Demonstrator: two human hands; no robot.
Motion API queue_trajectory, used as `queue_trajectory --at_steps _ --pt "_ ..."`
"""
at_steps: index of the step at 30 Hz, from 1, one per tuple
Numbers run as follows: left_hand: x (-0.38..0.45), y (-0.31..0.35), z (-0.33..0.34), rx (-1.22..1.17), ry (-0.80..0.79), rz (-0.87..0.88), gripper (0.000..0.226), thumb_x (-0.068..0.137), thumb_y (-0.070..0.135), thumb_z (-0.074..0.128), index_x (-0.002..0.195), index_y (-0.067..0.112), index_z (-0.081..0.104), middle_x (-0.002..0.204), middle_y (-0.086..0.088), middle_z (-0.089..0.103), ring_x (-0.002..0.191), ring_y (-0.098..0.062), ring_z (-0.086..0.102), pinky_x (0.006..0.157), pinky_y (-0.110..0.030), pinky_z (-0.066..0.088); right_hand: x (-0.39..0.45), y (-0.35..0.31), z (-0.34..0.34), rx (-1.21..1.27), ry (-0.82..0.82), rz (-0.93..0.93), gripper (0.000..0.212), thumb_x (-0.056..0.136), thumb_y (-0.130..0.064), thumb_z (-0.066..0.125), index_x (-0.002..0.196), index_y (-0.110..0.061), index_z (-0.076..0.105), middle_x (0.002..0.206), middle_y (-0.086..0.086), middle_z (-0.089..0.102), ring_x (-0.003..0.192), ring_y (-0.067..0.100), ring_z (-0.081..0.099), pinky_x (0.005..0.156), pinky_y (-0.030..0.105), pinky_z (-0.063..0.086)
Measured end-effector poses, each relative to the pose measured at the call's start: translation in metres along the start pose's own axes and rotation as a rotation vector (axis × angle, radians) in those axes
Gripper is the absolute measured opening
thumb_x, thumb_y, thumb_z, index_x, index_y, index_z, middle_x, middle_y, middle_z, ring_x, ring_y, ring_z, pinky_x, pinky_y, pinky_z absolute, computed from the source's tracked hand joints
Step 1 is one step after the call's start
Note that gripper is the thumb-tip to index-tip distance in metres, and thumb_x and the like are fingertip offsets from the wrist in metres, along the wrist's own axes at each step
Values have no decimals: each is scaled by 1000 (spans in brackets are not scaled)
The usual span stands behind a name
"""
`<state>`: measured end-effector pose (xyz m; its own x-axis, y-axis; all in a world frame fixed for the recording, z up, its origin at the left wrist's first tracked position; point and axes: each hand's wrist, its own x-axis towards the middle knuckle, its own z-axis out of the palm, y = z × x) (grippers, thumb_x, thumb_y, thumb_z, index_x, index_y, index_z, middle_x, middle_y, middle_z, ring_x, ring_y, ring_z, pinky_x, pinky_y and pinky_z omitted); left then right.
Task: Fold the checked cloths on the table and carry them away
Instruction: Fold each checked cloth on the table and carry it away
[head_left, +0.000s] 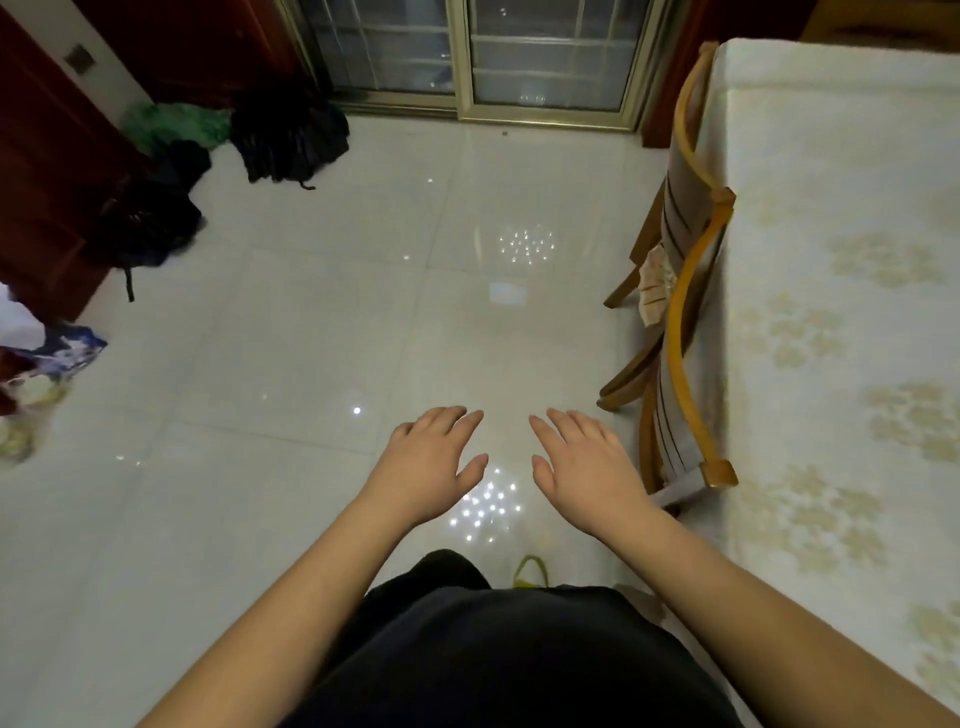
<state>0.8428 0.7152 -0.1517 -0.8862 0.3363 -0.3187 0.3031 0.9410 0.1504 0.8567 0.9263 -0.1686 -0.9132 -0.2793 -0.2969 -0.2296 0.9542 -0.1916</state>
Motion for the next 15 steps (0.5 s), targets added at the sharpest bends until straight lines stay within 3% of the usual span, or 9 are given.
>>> queue_trajectory --at_steps 3,6,10,15 --pt "37 -7 -12 39 -13 18 82 79 63 1 151 29 22 155 5 29 142 -15 25 110 -38 28 29 7 -9 6 5 35 61 95 -43 20 152 -22 25 156 4 31 143 24 27 116 41 18" --pt "77 -32 -24 46 -7 -2 67 91 60 18 151 31 22 156 6 28 143 -14 24 110 -40 28 64 13 -15 19 5 48 60 95 -43 22 151 -21 26 155 5 32 142 24 29 117 41 19" --pt "128 -78 -46 64 16 14 84 76 64 1 150 31 25 154 6 32 142 -15 27 109 -41 30 121 13 -26 19 19 81 56 98 -41 26 151 -21 28 154 4 34 141 22 30 117 40 19" --pt "196 -119 -75 57 19 71 84 76 63 1 150 30 24 154 5 33 141 -15 27 109 -40 30 203 0 -49 16 28 126 55 99 -40 34 151 -22 29 153 3 36 141 22 31 116 40 19"
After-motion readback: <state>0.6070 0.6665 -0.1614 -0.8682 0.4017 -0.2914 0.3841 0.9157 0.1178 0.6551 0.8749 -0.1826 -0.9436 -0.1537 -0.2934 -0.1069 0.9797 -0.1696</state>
